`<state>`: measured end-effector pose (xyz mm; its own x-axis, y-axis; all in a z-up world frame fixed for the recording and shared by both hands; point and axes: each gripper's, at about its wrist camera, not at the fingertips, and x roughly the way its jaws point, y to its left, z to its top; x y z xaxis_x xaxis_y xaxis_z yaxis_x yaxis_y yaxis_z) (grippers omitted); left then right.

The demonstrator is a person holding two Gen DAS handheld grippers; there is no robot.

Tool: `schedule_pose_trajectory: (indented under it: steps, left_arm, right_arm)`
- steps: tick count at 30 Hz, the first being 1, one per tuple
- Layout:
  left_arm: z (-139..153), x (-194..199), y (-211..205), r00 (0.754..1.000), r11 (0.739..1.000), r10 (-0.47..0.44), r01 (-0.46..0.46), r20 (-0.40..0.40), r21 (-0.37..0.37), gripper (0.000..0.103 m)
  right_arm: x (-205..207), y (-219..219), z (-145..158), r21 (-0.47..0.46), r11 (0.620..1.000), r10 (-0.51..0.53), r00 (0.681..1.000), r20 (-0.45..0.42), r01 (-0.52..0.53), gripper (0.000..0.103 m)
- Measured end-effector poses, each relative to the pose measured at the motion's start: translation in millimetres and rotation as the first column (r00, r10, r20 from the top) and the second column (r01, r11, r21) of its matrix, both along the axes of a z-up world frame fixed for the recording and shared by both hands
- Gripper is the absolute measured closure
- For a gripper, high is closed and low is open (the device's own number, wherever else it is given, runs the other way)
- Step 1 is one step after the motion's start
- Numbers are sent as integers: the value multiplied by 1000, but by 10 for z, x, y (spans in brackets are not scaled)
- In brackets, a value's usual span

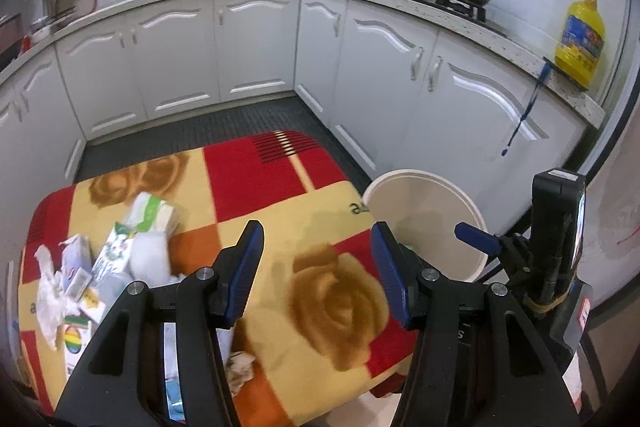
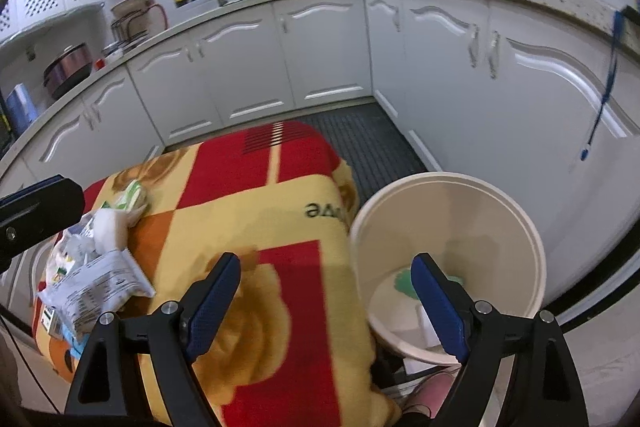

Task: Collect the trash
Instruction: 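Move both tools back over the trash on the blanket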

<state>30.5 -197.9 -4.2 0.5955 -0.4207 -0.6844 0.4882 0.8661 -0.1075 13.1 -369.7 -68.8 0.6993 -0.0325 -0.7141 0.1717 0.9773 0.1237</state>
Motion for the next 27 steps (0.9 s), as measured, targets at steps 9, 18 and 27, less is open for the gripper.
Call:
schedule_pose_trajectory:
  steps: [9, 18, 27]
  left_arm:
    - [0, -10, 357, 998, 998, 57, -57, 1, -15, 49]
    - [-12, -65, 718, 996, 995, 88, -89, -26, -38, 49]
    - [-54, -133, 1301, 989, 989, 142, -144, -52, -37, 49]
  right_arm:
    - [20, 309, 51, -7, 998, 56, 998, 5, -55, 18]
    - [48, 611, 83, 7, 993, 118, 993, 6, -118, 17]
    - [29, 952, 97, 40, 976, 213, 977, 1, -213, 17]
